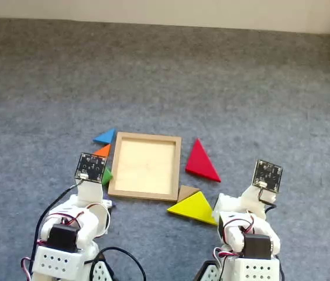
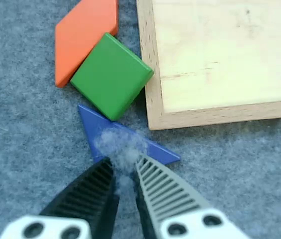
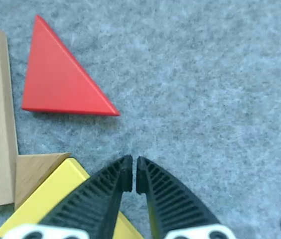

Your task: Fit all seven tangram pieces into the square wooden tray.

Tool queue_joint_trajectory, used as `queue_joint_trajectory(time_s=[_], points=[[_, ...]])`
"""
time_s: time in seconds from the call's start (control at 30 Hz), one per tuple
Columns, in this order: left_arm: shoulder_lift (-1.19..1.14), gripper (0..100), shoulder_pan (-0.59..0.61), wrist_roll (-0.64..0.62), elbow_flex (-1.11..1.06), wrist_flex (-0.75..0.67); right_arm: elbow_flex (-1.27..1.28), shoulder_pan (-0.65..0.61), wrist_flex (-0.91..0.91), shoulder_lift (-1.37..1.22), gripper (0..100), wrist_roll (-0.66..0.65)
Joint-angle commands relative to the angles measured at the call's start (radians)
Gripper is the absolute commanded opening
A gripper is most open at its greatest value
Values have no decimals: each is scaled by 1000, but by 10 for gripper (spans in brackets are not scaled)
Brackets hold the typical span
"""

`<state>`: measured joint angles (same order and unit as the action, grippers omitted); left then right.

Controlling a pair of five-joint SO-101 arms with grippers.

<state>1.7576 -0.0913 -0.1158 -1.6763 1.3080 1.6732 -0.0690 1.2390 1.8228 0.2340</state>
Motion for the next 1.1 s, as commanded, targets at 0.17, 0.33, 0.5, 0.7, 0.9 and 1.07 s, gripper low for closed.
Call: queue_joint_trajectory(time_s=[0.17,0.33,0.5,0.7,0.9,1.07], points=[[39,17,1,-11,-21,5,140,13,5,13,31,6],[39,17,1,-11,-21,5,140,7,5,13,31,6],[39,17,1,-11,-21,5,140,7,-4,13,31,3],[39,17,1,-11,-21,5,58,22,-4,13,31,-132],[39,17,1,-11,-21,5,-93,59,2,13,27,-164],[39,17,1,-11,-21,5,-199,61,7,13,26,-166]])
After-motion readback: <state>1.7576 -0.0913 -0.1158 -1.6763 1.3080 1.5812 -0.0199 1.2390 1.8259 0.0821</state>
